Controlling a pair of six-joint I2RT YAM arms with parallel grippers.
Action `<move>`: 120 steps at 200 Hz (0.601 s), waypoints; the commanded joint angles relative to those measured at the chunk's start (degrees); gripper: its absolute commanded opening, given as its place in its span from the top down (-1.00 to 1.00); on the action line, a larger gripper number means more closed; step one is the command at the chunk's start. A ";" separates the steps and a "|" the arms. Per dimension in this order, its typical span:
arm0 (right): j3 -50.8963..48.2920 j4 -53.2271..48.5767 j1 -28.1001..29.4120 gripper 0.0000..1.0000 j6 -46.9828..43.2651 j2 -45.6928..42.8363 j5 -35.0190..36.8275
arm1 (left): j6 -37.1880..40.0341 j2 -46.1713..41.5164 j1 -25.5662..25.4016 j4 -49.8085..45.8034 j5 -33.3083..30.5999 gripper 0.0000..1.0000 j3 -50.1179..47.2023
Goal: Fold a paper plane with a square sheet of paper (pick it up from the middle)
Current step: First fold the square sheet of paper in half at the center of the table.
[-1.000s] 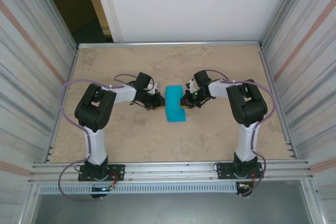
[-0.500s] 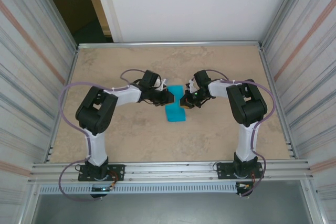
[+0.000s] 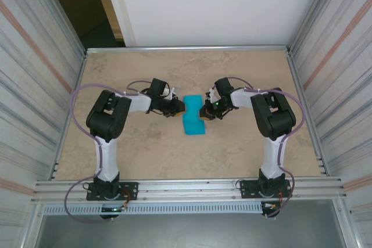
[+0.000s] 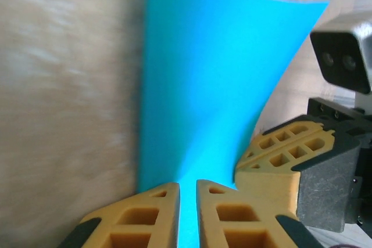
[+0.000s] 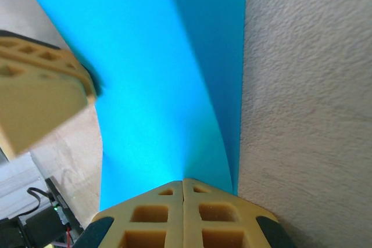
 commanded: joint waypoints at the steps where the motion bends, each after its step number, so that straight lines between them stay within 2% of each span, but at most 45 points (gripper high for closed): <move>1: -4.99 -8.25 -0.84 1.00 -0.95 6.30 16.71 | 3.55 -1.93 4.11 -5.60 -5.00 0.65 -1.29; 22: -4.96 -8.16 -0.78 1.00 -0.95 6.36 16.80 | 4.64 -5.06 3.45 -7.10 -4.39 0.65 0.30; 53: -5.14 -8.07 -0.79 1.00 -0.84 6.54 16.78 | 1.94 -7.07 -1.06 -1.85 -2.23 0.65 0.82; 89: -5.23 -8.07 -0.81 1.00 -0.88 6.47 16.95 | 1.16 -2.24 -5.50 -2.03 -4.64 0.65 5.01; 120: -5.36 -8.07 -0.91 1.00 -0.90 6.36 16.99 | 1.41 1.99 -5.97 -4.04 -4.94 0.65 8.96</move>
